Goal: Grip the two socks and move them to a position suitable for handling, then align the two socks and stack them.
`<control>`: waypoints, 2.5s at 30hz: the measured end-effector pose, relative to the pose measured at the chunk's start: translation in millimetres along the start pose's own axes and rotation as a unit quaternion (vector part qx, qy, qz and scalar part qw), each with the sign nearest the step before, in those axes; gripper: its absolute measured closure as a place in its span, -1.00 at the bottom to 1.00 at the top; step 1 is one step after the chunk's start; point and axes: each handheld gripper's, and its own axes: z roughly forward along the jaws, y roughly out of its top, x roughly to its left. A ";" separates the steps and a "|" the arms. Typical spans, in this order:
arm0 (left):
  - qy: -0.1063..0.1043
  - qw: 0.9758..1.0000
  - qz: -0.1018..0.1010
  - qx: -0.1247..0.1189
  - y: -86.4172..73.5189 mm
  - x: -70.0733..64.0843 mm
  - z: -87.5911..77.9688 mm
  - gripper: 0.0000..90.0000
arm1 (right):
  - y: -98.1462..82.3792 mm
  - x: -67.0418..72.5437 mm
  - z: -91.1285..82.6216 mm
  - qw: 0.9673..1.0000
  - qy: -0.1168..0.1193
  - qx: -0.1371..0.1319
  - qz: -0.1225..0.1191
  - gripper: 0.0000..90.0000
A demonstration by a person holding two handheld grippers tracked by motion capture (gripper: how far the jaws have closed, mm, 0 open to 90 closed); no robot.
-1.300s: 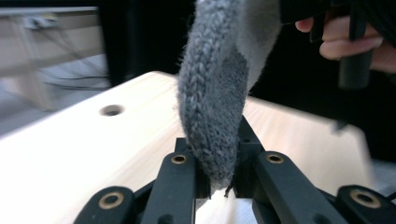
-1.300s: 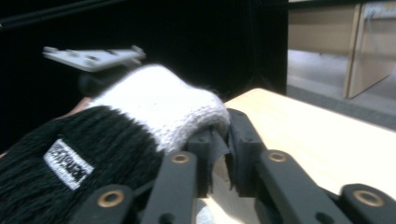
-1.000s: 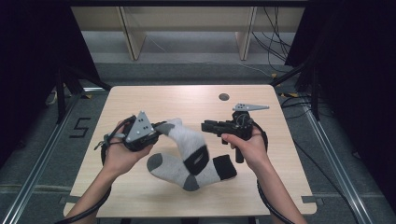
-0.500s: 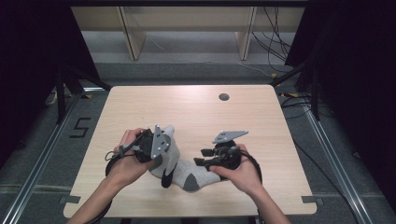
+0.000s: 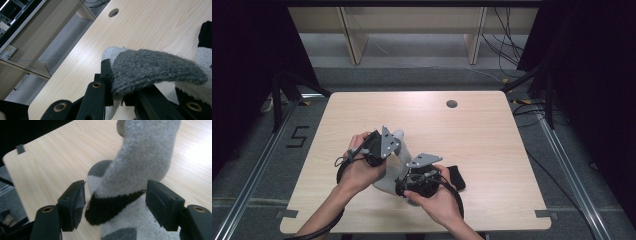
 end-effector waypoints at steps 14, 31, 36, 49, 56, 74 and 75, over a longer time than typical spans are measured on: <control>0.014 1.000 -0.008 0.003 -7.3 6.5 -12.0 0.82 | 2.8 -15.7 -10.3 0.998 -0.066 -0.008 0.019 0.83; -0.018 1.000 0.017 -0.002 -8.2 -14.9 -14.6 0.82 | 15.1 -61.8 -65.7 0.994 -0.089 -0.030 -0.055 0.86; -0.018 1.000 0.011 -0.002 -11.9 -15.1 -17.4 0.82 | 17.9 -60.3 -66.8 0.994 -0.086 -0.028 -0.060 0.86; -0.012 1.000 0.020 0.005 -17.9 -19.0 -24.9 0.81 | 21.7 -58.5 -66.7 0.994 -0.069 -0.022 -0.085 0.86; -0.030 0.998 0.047 0.017 -15.6 -31.7 -18.2 0.81 | 16.2 -65.5 -69.9 0.994 -0.079 -0.016 -0.079 0.86; -0.108 0.988 0.089 0.070 -32.5 -95.3 13.1 0.81 | -24.9 -78.4 -57.3 0.989 -0.085 0.062 -0.102 0.85; -0.109 0.987 0.092 0.072 -33.8 -96.8 13.5 0.80 | -29.3 -79.0 -55.1 0.990 -0.079 0.057 -0.106 0.85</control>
